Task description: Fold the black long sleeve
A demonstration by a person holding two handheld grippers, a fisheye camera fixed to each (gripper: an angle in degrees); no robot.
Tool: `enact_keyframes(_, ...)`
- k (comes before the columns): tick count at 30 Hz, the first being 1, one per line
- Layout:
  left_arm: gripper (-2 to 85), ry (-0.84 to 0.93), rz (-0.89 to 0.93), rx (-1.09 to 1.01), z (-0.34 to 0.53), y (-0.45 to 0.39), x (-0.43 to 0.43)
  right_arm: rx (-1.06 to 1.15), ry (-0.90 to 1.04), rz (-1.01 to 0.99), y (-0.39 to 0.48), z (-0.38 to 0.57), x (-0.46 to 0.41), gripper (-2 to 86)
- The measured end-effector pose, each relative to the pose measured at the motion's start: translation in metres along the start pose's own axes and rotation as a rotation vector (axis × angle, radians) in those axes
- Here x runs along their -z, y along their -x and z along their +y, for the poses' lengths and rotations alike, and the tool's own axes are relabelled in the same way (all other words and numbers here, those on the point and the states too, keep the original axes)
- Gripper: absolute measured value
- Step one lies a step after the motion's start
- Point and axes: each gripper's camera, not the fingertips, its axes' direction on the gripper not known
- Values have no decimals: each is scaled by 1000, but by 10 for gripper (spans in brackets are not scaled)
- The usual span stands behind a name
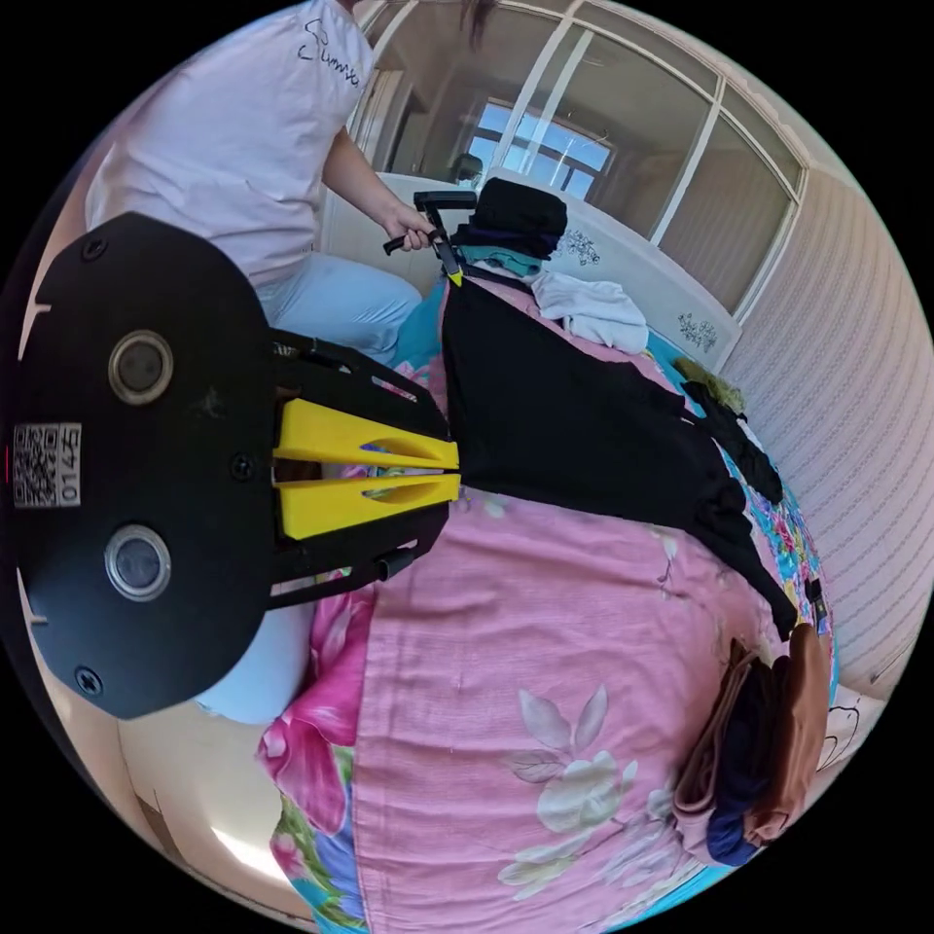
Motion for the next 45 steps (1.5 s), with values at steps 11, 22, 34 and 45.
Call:
enact_keyframes(11, -10, 81, 8, -40, 41, 23, -22, 55, 114, 29, 0, 9, -17, 0)
enact_keyframes(22, 2, 156, -20, 31, 57, 52, -91, 51, 274, 172, 6, -10, -82, 4)
enact_keyframes(34, -8, 42, -94, -78, 90, 46, -82, -12, 281, 309, 2, 0, -71, 4)
enact_keyframes(45, 31, 10, -75, -450, 20, -43, -155, 14, 77, 376, -30, -94, -41, 52)
